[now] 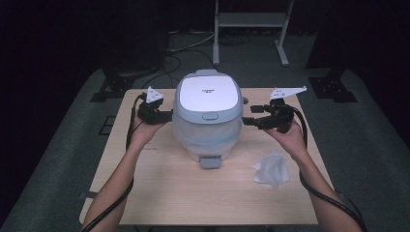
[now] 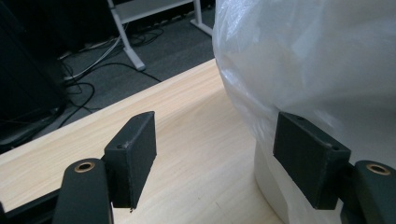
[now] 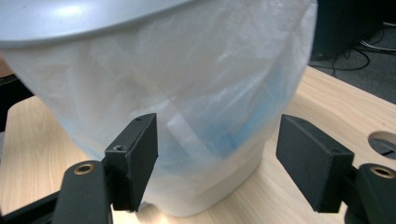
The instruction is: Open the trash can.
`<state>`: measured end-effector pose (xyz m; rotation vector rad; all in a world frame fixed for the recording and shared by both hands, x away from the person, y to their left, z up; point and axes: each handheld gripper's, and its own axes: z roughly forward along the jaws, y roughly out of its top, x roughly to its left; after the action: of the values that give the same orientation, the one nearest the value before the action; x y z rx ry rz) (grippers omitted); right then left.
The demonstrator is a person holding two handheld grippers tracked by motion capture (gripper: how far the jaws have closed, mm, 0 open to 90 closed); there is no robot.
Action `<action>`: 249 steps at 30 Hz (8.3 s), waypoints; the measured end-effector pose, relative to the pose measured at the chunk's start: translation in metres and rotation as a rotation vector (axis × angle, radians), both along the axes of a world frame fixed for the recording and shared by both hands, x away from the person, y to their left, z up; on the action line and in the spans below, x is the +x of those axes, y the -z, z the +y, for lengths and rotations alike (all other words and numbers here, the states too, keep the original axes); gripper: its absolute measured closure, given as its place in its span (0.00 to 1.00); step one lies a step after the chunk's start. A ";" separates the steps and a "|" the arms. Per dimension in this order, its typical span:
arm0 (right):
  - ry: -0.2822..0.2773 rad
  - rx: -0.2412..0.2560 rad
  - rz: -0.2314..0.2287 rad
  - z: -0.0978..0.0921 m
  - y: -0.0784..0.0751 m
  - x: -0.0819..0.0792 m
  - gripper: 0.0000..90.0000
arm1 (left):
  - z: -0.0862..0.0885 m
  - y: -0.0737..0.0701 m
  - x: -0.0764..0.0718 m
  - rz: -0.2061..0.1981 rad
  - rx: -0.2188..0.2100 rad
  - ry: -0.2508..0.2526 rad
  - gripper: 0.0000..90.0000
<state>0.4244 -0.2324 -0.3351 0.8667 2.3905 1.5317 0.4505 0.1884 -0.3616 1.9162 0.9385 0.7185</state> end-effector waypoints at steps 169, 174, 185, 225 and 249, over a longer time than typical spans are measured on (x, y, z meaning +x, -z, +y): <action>0.153 -0.047 0.156 -0.092 0.089 -0.121 0.29 | -0.118 0.118 -0.116 0.094 0.081 0.299 0.91; 0.148 -0.057 0.163 -0.088 0.095 -0.123 0.29 | -0.117 0.119 -0.116 0.098 0.071 0.301 0.91; 0.121 -0.111 0.166 -0.065 0.105 -0.123 0.28 | -0.118 0.118 -0.116 0.103 0.077 0.299 0.91; 0.156 -0.135 0.212 -0.081 0.092 -0.114 0.99 | -0.117 0.118 -0.115 0.101 0.071 0.297 0.89; 0.134 -0.081 0.135 -0.091 0.026 -0.127 0.99 | -0.117 0.118 -0.115 0.098 0.070 0.295 0.89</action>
<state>0.2971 -0.3232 -0.3614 1.1204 2.4104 1.3578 0.3351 0.0712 -0.4801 2.1097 0.6748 0.4927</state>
